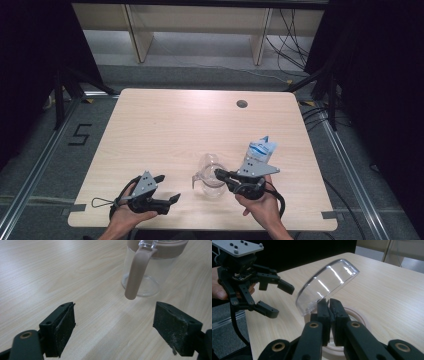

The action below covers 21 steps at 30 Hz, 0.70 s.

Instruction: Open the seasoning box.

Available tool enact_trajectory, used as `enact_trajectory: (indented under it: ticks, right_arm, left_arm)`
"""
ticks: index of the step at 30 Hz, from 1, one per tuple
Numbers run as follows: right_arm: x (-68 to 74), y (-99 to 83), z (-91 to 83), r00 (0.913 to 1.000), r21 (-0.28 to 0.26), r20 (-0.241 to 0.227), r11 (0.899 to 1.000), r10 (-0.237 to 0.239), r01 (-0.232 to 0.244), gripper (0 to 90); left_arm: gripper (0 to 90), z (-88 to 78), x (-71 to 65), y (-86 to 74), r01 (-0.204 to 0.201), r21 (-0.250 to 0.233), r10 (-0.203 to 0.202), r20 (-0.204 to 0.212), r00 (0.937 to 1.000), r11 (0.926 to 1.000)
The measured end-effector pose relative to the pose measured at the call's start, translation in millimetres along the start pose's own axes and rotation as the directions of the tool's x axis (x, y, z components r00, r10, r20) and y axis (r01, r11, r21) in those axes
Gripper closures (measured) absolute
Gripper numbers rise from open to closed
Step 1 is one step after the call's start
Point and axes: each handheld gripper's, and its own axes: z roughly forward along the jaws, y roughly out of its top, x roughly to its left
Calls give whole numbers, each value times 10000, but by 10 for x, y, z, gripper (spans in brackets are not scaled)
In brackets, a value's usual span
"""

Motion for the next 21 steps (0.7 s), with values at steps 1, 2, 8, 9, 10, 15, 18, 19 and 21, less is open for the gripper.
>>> enact_trajectory:
  ticks: [1, 2, 8, 9, 10, 15, 18, 19, 21]
  right_arm:
    - [8, 2, 13, 10000, -31, -40, 10000, -8, 8, 874]
    - [18, 4, 23, 9999, -17, -124, 10000, 43, -43, 873]
    - [46, 22, 53, 9997, 110, -226, 9999, 10, -7, 871]
    - [64, 19, 60, 9997, 83, -186, 9999, 147, -146, 871]
    - [54, 22, 69, 9999, 15, -127, 10000, 28, -27, 871]
    - [84, 34, 105, 9996, 165, -296, 9999, -29, 34, 868]
    - [100, 40, 135, 9992, 154, -361, 9997, -183, 189, 868]
    - [108, 42, 160, 9982, 74, -586, 9999, -146, 150, 868]
    - [117, 53, 163, 9987, 191, -472, 9996, -196, 205, 867]
  left_arm:
    - [171, 1, -5, -1, -8, 36, 8, -34, 10000, 10000]
    - [171, 10, -2, -2, -102, 31, 102, 35, 9999, 9999]
    - [170, 19, 0, -7, 36, -11, -36, -7, 10000, 10000]
    - [170, 18, 1, -9, 23, -1, -23, -28, 10000, 10000]
    - [170, 16, 0, -12, 23, 0, -23, -25, 10000, 10000]
    - [170, 7, -5, -1, 3, -77, -4, -81, 10000, 10000]
    - [170, 12, 2, -2, 53, -124, -53, 1, 10000, 9999]
    - [170, 13, 8, 2, -17, -87, 18, 54, 10000, 10000]
    - [170, 12, -2, -1, -29, -36, 29, 25, 10000, 10000]
